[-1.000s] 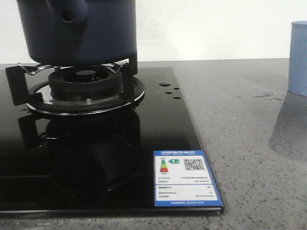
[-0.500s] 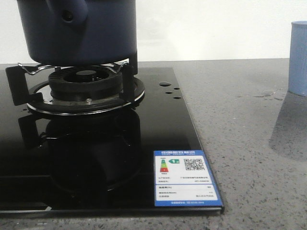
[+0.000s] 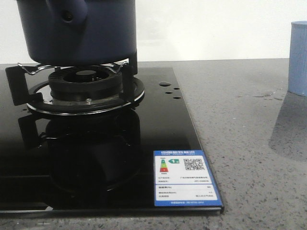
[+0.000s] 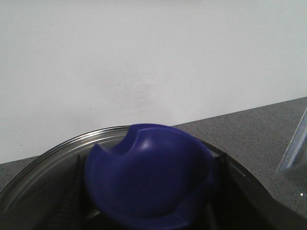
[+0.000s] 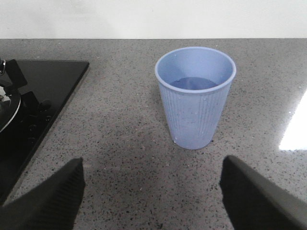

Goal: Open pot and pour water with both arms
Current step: 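Lift the glass lid up off the pot with the left gripper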

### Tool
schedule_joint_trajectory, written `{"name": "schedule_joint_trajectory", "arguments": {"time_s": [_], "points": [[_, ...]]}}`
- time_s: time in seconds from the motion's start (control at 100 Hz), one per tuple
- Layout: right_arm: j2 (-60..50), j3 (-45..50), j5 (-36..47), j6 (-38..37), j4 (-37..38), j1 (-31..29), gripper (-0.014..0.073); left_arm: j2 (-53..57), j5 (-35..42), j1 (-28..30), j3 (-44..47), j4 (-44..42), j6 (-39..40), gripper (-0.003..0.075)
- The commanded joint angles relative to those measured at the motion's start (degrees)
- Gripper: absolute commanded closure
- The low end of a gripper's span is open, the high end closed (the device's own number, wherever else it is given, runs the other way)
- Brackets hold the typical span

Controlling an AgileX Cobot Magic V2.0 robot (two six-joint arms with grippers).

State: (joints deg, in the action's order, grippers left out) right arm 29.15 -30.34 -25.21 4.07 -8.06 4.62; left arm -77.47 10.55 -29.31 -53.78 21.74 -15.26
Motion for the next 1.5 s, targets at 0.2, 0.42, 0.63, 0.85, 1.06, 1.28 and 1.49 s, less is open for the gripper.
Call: {"name": "schedule_joint_trajectory", "arguments": {"time_s": [0.2,0.42,0.63,0.85,1.06,1.28,1.49], "points": [[0.6,-2.17,3.9,0.69,-0.18,0.06,0.0061,2.68,6.8,0.14,-2.05,0.11,-0.09,0.035],[0.6,-2.17,3.9,0.69,-0.18,0.06,0.0061,3.4,7.08,0.24,-2.05,0.11,-0.09,0.035],[0.6,-2.17,3.9,0.69,-0.18,0.06,0.0061,3.4,7.18,0.24,-2.05,0.11,-0.09,0.035],[0.6,-2.17,3.9,0.69,-0.18,0.06,0.0061,4.73,7.71,0.24,-2.05,0.11,-0.09,0.035],[0.6,-2.17,3.9,0.69,-0.18,0.06,0.0061,7.7,8.74,0.48,-2.05,0.11,-0.09,0.035],[0.6,-2.17,3.9,0.69,-0.18,0.06,0.0061,11.16,8.62,2.04,-2.05,-0.14,-0.22,0.035],[0.6,-2.17,3.9,0.69,2.09,0.06,0.0061,14.66,6.19,6.19,-2.05,-0.53,-0.22,0.035]]}}
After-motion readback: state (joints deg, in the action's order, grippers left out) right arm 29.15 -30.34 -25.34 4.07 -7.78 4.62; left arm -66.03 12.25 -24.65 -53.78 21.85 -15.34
